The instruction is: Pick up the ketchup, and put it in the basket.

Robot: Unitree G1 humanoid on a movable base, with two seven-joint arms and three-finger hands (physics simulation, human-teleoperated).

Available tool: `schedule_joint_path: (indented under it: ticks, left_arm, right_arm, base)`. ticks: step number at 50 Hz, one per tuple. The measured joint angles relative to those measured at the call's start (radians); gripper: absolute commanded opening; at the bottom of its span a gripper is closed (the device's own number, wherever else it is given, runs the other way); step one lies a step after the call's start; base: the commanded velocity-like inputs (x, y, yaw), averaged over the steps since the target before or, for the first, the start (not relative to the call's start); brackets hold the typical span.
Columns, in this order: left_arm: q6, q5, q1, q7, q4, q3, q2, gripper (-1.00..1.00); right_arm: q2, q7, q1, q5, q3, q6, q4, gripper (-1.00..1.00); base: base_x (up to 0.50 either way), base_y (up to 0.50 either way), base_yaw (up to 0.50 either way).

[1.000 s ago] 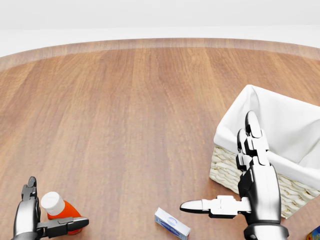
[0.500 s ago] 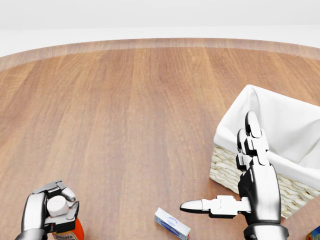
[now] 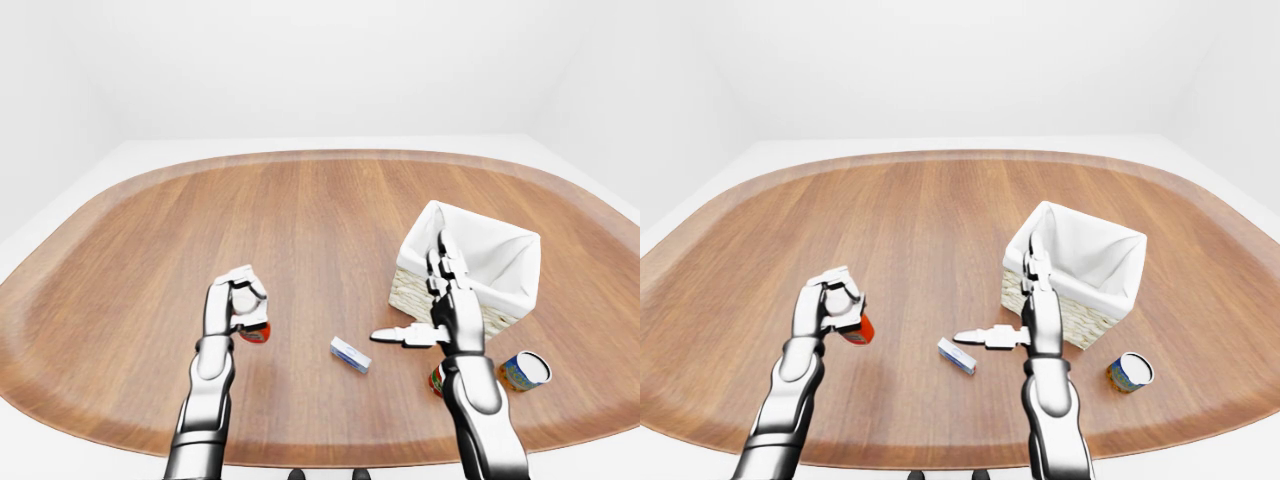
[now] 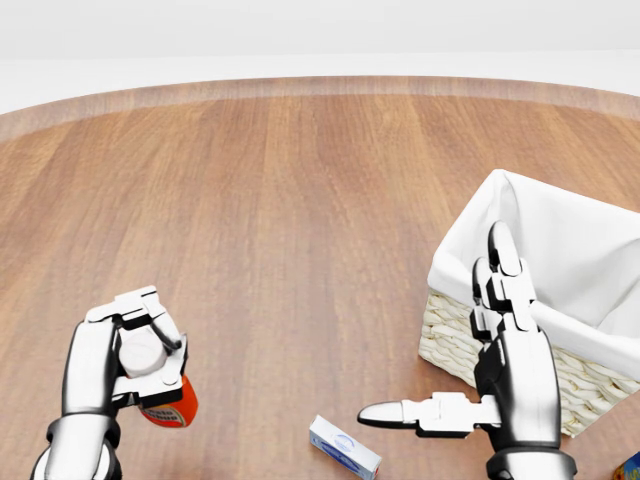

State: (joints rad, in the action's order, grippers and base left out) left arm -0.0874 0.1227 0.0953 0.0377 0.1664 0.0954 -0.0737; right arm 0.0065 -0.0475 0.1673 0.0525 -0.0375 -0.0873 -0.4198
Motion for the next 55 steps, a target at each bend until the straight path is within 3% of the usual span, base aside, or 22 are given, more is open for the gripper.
schedule_joint_path:
  ticks: [4, 10, 13, 29, 44, 55]
  left_arm:
    - [0.004, -0.024, 0.002, -0.044, -0.063, -0.014, 0.018, -0.92]
    - [0.032, -0.034, 0.013, -0.077, -0.14, -0.04, 0.041, -0.92]
    - [0.051, -0.04, 0.02, -0.1, -0.173, -0.052, 0.053, -0.93]
    - [0.173, 0.029, 0.076, -0.042, -0.31, -0.15, 0.11, -0.92]
    - [0.175, 0.104, 0.108, -0.001, -0.358, -0.24, 0.165, -0.92]
    - [0.175, 0.106, 0.101, 0.015, -0.393, -0.307, 0.201, -0.93]
  right_arm:
    - [0.0, 0.0, 0.002, 0.0, -0.002, 0.0, -0.002, 1.0]
    - [-0.001, 0.001, 0.005, 0.0, -0.004, 0.0, -0.006, 1.0]
    - [-0.001, 0.001, 0.006, 0.001, -0.004, 0.0, -0.007, 1.0]
    - [-0.001, 0.005, 0.007, -0.003, -0.005, 0.0, -0.014, 1.0]
    - [-0.001, 0.006, 0.013, -0.006, -0.008, 0.0, -0.023, 1.0]
    - [-0.002, 0.007, 0.02, -0.007, -0.011, 0.0, -0.042, 1.0]
  base:
    - [0.0, 0.0, 0.0]
    - [0.0, 0.0, 0.0]
    - [0.0, 0.0, 0.0]
    - [0.0, 0.0, 0.0]
    - [0.0, 0.0, 0.0]
    - [0.0, 0.0, 0.0]
